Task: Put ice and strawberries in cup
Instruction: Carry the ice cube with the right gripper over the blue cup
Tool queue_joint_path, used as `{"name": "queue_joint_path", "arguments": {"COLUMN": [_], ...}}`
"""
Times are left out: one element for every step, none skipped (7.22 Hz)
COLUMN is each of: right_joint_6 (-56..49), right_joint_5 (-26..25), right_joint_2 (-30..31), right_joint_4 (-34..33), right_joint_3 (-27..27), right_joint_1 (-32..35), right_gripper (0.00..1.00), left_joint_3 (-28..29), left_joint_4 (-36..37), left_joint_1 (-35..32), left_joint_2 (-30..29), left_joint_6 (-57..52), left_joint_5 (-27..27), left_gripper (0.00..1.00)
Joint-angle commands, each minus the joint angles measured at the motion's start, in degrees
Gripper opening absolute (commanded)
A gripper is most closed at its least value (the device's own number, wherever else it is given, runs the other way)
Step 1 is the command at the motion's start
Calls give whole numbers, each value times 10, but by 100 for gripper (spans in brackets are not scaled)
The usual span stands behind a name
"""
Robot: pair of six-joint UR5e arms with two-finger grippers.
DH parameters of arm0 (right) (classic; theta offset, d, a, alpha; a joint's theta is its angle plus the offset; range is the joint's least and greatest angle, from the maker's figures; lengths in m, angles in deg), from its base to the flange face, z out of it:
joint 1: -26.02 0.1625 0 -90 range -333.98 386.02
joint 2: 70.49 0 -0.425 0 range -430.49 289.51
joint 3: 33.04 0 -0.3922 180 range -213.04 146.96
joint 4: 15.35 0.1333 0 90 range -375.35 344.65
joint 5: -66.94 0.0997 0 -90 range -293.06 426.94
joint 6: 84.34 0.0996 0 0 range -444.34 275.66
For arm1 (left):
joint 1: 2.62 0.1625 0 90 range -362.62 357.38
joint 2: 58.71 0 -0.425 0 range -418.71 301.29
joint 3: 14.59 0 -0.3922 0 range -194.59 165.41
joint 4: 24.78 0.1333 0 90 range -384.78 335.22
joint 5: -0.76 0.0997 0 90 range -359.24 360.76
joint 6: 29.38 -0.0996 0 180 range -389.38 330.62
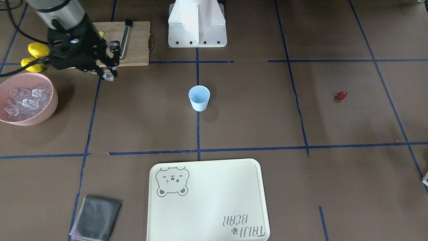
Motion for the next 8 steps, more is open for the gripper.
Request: {"name": "queue_joint_path", "arguments": {"right_joint_6": [102,131,148,148,149,150,149,149], "right_joint_5": [-70,-105,-118,-126,-134,-138,-144,-147], "right_joint_2": [-112,-137,-135,-137,-138,-144,-144,-144], "right_joint_4": [-5,37,94,97,98,98,98,99], "right_joint_3": [93,154,190,206,212,226,233,239], "right_joint_1": [-90,-127,-146,-154,-160,-163,-170,-178], "right_gripper": [0,0,0,0,0,0,0,0], "left_joint_3": [0,-2,-3,-3,-3,-3,-3,-3], "left_joint_4": [0,0,0,0,0,0,0,0], "left_joint_1": [0,0,0,0,0,0,0,0], "left_joint_2": [0,0,0,0,0,0,0,0], "left_joint_6": [0,0,0,0,0,0,0,0], "left_joint_5": [0,0,0,0,0,0,0,0], "left_gripper": [100,100,100,100,100,100,100,100]}}
